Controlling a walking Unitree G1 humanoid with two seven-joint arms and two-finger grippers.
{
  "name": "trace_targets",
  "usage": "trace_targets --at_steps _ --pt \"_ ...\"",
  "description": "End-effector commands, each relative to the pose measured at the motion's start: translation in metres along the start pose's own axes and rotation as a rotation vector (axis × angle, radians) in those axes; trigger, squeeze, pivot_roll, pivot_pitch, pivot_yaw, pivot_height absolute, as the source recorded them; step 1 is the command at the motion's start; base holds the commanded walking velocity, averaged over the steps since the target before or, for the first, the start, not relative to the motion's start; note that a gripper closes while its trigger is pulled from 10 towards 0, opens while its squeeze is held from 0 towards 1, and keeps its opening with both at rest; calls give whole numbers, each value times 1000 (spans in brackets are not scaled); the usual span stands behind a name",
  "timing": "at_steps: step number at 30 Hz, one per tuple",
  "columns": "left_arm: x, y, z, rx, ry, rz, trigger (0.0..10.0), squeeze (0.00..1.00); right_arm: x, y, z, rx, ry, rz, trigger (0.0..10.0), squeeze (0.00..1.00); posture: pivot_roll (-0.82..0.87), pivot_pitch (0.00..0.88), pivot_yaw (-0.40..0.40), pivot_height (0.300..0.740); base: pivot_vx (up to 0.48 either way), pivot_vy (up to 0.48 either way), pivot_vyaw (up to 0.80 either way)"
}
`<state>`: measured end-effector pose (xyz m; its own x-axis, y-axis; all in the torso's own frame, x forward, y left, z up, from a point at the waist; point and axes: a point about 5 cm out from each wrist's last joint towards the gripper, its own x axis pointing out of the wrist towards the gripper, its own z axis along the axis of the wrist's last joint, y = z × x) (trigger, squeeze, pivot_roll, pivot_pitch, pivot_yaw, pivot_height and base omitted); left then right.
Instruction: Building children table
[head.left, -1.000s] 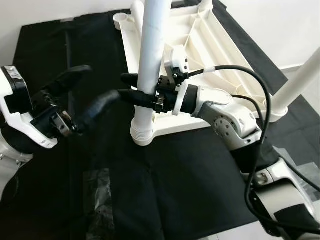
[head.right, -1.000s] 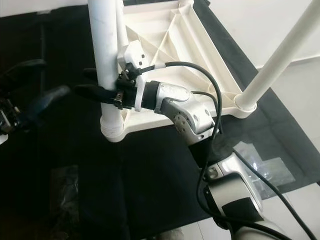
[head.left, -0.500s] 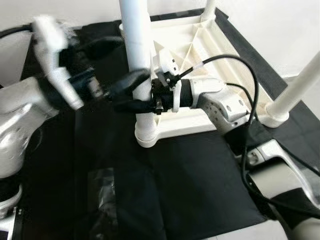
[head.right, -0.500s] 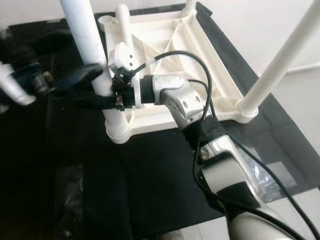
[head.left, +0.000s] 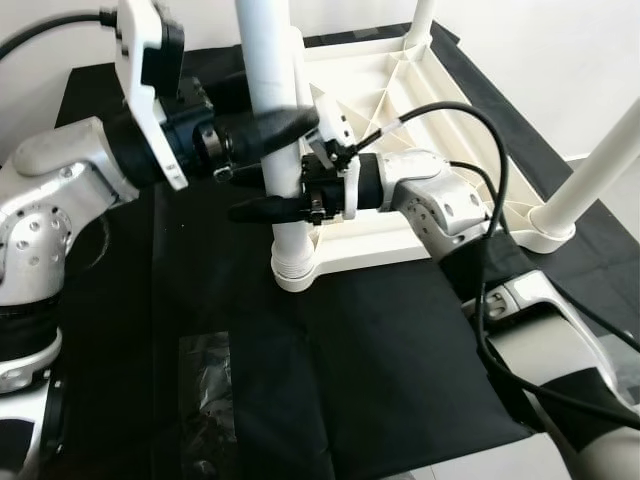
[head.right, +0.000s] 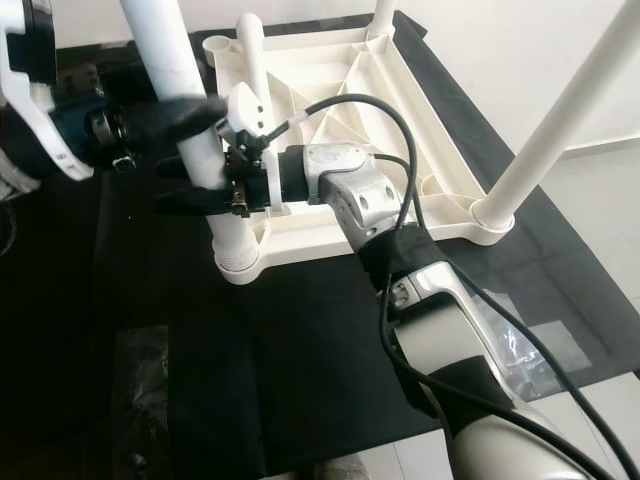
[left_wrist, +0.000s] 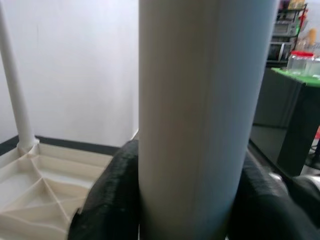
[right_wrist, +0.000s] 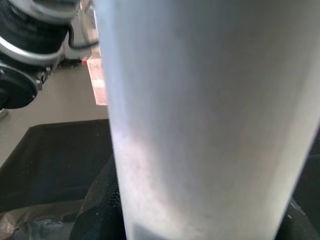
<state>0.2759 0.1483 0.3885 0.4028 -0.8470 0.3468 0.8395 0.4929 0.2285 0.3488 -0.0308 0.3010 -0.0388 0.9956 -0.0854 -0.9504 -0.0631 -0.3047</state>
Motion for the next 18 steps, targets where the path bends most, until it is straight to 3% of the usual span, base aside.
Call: trace_targets --at_steps 1,17,18 --pt "-8 9 10 -57 -55 52 0 0 15 8 -6 -25 8 75 10000 0 0 159 10 740 0 0 0" --pt "-4 12 18 -74 -57 9 0 0 7 -7 -6 -48 0 -47 10000 0 -10 143 10 740 0 0 0" --pt "-3 12 18 -73 -58 3 0 0 5 -8 -4 -29 -9 -40 10000 682 -10 142 10 740 0 0 0"
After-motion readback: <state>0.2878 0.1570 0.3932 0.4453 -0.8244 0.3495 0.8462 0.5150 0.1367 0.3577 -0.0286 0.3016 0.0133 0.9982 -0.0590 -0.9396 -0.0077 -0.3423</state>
